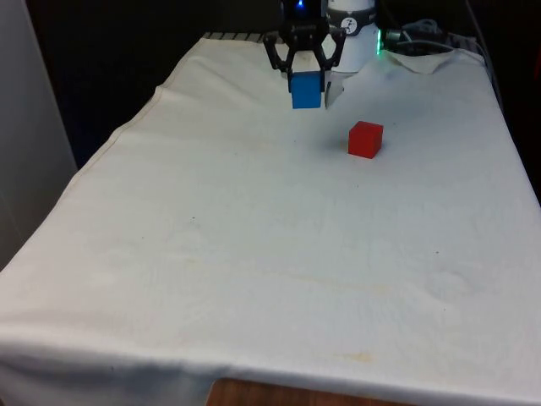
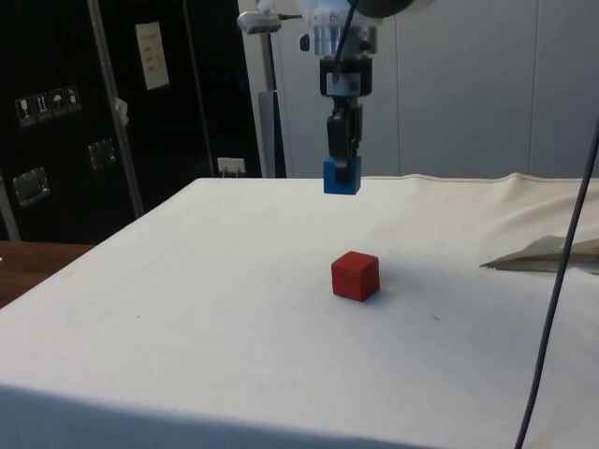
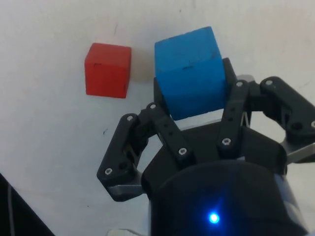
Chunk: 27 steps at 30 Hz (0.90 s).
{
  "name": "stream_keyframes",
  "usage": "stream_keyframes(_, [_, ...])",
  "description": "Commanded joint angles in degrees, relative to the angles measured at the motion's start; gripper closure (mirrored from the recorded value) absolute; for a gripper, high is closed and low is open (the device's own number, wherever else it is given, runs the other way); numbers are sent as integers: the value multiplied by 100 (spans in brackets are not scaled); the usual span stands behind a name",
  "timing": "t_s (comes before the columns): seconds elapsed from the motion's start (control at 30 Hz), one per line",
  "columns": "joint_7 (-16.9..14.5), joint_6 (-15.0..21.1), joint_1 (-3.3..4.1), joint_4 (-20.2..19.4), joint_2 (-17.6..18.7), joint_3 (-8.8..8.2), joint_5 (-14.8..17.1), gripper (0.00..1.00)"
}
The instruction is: Stack the two cubes.
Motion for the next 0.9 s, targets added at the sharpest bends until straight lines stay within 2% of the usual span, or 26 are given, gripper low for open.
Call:
stream_keyframes(0.0, [143, -6, -23, -52, -63, 29, -160, 100])
stream_keyframes(0.13, [166, 0, -29, -166, -189, 74, -166, 100])
stream_keyframes(0.17, [11, -6, 0, -143, -160, 52, 0, 100])
stream_keyframes(0.2, [172, 0, -29, -201, -218, 86, -166, 100])
stream_keyframes(0.43, [367, 6, -34, -430, -458, 309, -206, 100])
stream_keyframes(0.47, [160, -6, 0, -372, -401, 223, -23, 100])
stream_keyframes(0.5, [367, 6, -34, -430, -458, 309, -206, 100])
stream_keyframes(0.8, [670, 6, -17, -584, -619, 636, -183, 100])
stream_keyframes(0.83, [539, -6, 0, -556, -590, 596, -80, 100])
stream_keyframes(0.87, [699, 6, -11, -590, -625, 670, -183, 100])
